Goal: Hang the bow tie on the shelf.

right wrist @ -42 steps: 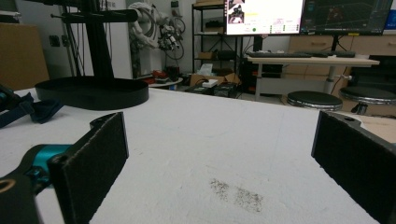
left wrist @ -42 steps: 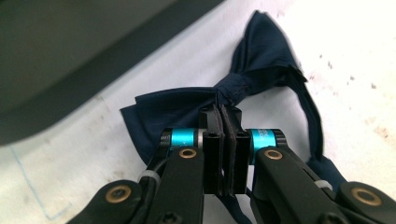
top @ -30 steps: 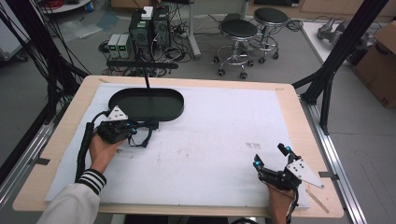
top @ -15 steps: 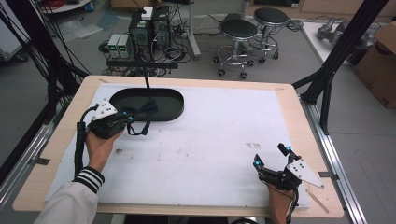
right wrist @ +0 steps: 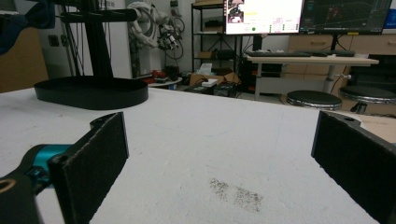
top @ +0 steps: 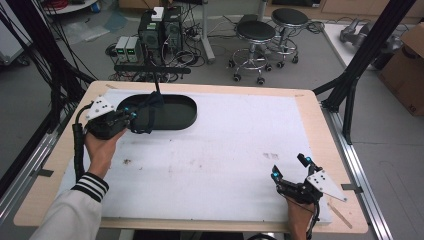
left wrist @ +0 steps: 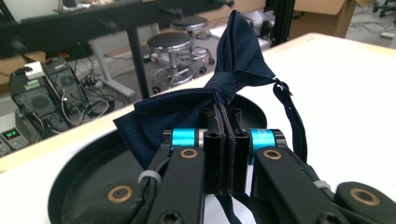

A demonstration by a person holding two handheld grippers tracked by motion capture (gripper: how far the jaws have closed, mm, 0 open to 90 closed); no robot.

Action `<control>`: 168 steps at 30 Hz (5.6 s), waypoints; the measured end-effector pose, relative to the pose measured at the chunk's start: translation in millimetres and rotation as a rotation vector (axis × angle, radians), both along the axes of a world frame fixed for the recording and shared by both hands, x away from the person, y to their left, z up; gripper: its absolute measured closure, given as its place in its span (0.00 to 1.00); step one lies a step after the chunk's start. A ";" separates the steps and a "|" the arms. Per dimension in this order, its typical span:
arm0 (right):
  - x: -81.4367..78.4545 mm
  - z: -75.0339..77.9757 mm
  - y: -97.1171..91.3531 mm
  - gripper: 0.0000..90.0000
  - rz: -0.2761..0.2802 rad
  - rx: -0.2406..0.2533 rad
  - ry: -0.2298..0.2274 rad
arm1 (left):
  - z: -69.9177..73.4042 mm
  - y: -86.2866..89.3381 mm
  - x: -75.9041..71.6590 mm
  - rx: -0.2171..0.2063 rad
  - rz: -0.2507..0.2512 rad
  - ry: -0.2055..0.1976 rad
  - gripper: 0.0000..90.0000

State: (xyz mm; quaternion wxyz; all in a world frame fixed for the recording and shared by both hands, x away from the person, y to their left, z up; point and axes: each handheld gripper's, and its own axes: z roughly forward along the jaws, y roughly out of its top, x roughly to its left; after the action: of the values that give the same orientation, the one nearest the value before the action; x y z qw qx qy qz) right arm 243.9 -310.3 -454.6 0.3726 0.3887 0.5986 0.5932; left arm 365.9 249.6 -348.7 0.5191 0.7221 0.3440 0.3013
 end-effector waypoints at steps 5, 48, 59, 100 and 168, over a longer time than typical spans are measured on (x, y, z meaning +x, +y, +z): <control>0.0 0.0 0.1 0.03 0.000 0.000 -0.002 | 2.0 0.3 7.0 -0.042 0.020 -0.017 0.98; 0.2 0.1 0.5 0.03 -0.008 0.002 0.008 | 53.0 0.1 79.1 0.059 0.037 -0.115 0.98; 0.2 0.1 0.5 0.03 -0.010 0.009 0.012 | 62.6 4.8 93.1 0.089 0.052 -0.129 0.98; -0.1 0.0 0.6 0.03 -0.016 0.007 0.005 | 39.5 10.0 124.2 0.171 0.070 -0.032 0.97; -1.1 -0.2 0.8 0.03 -0.019 0.004 -0.004 | 11.1 24.0 -2.4 -0.016 -0.110 -0.094 0.21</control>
State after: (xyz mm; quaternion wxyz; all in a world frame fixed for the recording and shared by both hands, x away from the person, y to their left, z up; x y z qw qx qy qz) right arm 242.8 -309.5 -454.8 0.3787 0.3936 0.5931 0.5915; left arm 363.4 273.6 -337.6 0.5561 0.7208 0.2814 0.3034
